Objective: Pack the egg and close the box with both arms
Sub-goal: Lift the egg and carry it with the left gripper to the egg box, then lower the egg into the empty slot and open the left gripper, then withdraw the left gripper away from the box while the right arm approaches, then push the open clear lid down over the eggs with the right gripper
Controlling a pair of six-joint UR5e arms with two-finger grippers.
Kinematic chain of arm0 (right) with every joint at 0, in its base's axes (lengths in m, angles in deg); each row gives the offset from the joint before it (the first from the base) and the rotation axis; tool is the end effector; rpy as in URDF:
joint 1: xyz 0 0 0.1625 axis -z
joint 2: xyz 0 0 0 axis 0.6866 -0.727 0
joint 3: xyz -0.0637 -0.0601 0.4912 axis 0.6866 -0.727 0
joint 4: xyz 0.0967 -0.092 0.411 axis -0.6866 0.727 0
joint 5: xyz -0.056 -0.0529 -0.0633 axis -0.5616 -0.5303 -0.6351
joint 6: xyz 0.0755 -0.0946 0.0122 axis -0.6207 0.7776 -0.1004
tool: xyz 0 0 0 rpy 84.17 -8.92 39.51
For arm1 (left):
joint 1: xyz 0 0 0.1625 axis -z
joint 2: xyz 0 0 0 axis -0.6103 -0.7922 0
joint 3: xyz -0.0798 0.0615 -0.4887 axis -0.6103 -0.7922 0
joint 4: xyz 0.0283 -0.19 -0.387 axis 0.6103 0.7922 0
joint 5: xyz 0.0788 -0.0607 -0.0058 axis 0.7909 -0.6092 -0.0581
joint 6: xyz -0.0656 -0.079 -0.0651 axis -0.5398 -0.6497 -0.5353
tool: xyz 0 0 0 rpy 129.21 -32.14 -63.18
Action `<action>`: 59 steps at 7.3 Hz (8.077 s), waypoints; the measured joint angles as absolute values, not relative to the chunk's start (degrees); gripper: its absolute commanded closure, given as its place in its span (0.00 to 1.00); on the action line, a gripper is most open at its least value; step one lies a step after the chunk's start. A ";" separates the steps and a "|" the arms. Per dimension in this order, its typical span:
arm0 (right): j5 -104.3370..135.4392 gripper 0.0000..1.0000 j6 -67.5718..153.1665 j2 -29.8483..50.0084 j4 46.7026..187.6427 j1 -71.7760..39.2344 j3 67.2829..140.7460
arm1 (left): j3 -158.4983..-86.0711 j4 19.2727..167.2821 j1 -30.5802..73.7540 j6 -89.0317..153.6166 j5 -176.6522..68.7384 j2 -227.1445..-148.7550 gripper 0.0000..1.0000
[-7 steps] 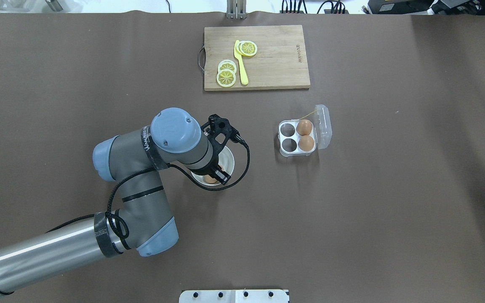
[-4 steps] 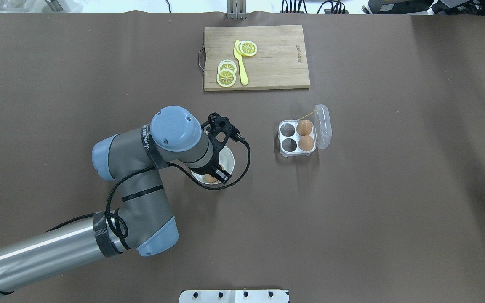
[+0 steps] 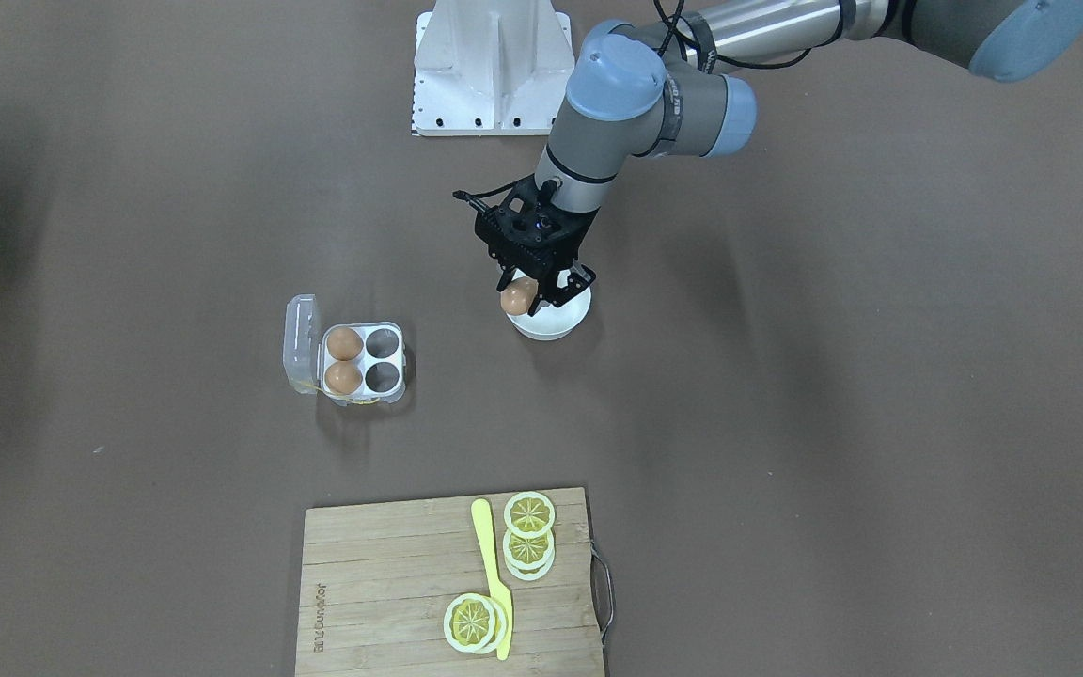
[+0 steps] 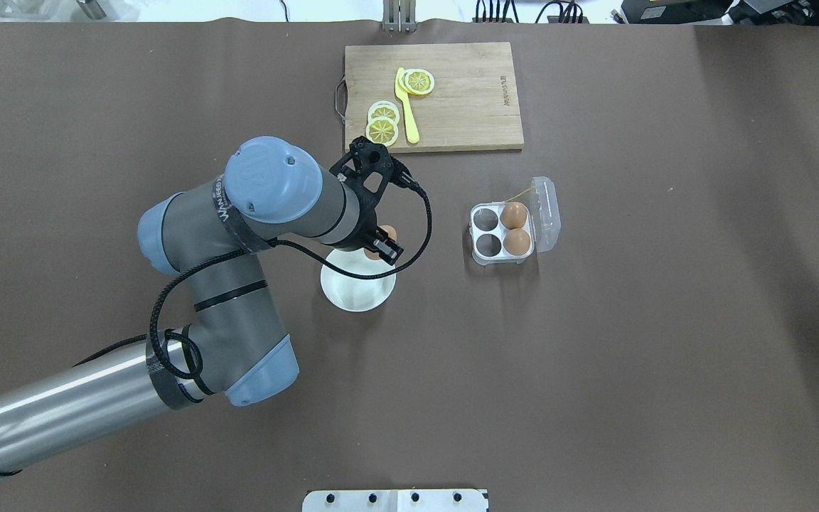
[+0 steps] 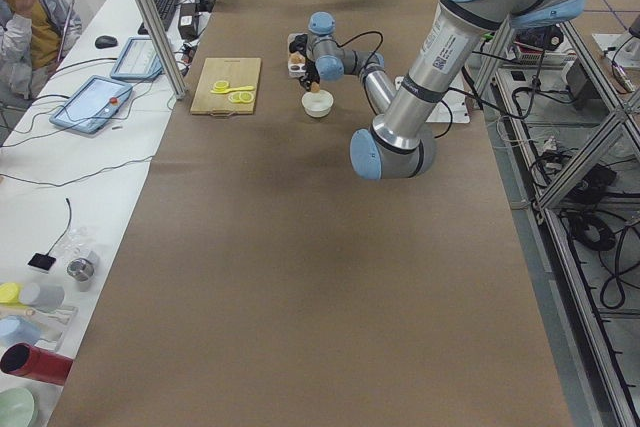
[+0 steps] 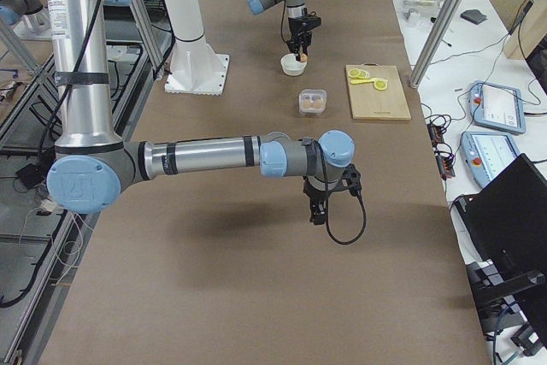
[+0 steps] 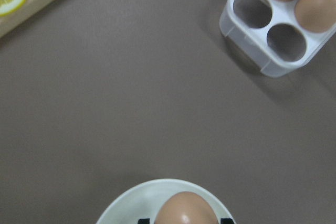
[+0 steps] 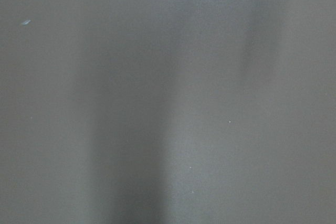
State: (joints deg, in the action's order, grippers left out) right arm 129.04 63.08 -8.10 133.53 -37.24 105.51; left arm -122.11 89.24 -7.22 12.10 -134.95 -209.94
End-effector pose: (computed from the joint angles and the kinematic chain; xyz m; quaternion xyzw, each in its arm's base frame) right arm -0.0422 -0.5306 0.6931 0.0072 -0.3955 -0.1167 0.9110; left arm 0.6229 -0.4892 0.2195 0.2929 0.4528 0.2366 0.8082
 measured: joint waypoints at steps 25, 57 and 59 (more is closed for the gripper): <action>134.93 0.00 63.08 -5.31 133.56 -37.15 99.45 | -90.92 137.45 -19.85 23.49 -99.48 -223.20 0.10; 109.57 1.00 4.11 25.01 133.23 0.41 105.28 | -114.72 65.85 42.49 39.10 -166.04 -189.45 0.03; 109.22 1.00 0.24 28.71 128.98 1.16 100.98 | -114.47 65.72 42.90 39.11 -166.02 -189.31 0.03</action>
